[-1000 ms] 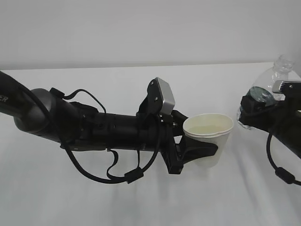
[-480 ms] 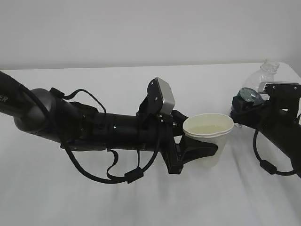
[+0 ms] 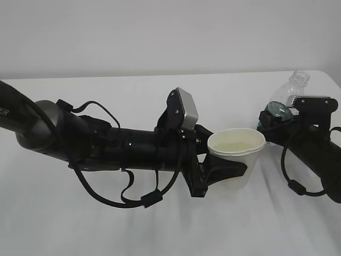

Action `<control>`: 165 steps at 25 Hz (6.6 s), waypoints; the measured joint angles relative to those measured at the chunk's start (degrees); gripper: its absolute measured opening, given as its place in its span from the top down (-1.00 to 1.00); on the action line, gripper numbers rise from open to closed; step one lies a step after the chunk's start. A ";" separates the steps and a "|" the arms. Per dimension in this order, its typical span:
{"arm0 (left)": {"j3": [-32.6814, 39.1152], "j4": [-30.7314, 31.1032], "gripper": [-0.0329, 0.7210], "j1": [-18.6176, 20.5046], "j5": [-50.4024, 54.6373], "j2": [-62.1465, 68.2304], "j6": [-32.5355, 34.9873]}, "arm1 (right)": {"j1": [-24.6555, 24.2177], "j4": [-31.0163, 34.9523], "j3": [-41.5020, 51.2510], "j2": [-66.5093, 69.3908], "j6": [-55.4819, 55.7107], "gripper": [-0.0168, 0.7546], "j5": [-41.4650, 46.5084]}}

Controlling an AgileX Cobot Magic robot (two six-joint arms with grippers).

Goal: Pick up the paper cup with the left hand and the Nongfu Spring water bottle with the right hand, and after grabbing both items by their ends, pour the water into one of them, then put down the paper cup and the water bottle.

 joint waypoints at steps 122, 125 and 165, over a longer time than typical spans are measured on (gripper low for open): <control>5.09 -5.85 -0.18 15.86 -2.29 -2.47 1.30 | 0.00 -7.64 26.74 -27.09 3.07 -0.58 -0.95; 6.92 -5.95 -0.17 17.83 -2.38 -2.86 1.30 | 0.00 -7.68 26.74 -27.09 3.31 -0.58 -0.95; 27.53 -57.97 -0.15 24.00 -7.49 -6.01 27.56 | 0.00 -7.68 26.74 -27.09 3.62 -0.57 -0.95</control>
